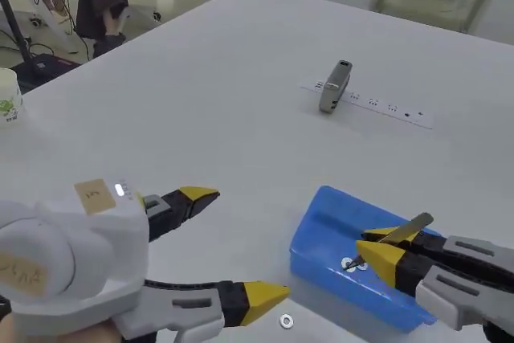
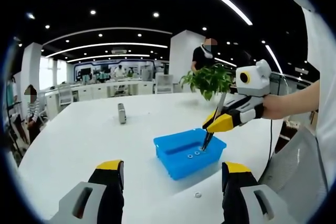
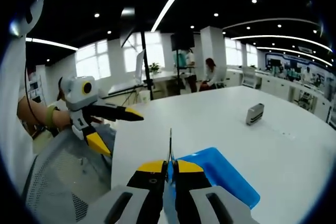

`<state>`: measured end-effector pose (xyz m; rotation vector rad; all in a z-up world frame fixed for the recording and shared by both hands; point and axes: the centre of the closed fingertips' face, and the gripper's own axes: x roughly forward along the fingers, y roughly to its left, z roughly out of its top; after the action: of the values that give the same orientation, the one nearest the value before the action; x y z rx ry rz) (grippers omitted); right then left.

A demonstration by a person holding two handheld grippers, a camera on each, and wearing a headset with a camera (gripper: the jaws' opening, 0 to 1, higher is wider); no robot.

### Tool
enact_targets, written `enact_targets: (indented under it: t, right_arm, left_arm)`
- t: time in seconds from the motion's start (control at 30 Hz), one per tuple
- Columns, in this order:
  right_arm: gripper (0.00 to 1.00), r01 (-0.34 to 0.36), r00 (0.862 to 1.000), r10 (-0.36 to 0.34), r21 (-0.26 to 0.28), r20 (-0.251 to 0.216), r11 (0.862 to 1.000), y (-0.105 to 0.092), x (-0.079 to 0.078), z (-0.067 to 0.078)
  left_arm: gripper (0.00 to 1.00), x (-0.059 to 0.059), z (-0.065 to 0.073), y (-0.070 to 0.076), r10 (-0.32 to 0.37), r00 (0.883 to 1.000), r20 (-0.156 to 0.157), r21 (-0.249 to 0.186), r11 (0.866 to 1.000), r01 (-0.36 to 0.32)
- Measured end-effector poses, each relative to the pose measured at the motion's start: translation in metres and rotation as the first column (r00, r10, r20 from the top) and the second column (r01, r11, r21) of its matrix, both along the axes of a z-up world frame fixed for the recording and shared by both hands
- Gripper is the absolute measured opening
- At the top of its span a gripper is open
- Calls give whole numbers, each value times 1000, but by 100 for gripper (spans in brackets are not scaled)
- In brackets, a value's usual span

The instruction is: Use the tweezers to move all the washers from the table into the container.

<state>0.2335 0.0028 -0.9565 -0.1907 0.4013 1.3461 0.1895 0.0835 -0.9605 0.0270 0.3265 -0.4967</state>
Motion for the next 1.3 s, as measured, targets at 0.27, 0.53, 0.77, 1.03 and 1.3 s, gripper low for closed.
enact_targets:
  t: [0.27, 0.53, 0.77, 1.03, 1.3]
  right_arm:
    - [3, 31, 999, -30, 10, -41, 999, 0, 18, -3]
    - [3, 60, 995, -60, -1, -80, 998, -2, 32, -13]
    - [3, 66, 993, -68, -25, -100, 998, 1, 42, -25]
    - [3, 66, 991, -72, -55, -116, 996, 4, 50, -41]
    - [3, 67, 990, -78, -96, -114, 993, 5, 59, -56]
  left_arm:
    - [76, 0, 0, 1, 2, 1000, -1, -5, 1000, -2]
    - [75, 0, 0, 2, 5, 1000, -1, -7, 1000, -5]
    - [74, -1, 0, 1, 2, 1000, -6, -5, 1000, -2]
    - [73, -1, -1, 0, -1, 1000, -10, -5, 1000, 1]
    - [73, -1, -2, 1, 0, 1000, -12, 3, 1000, 0]
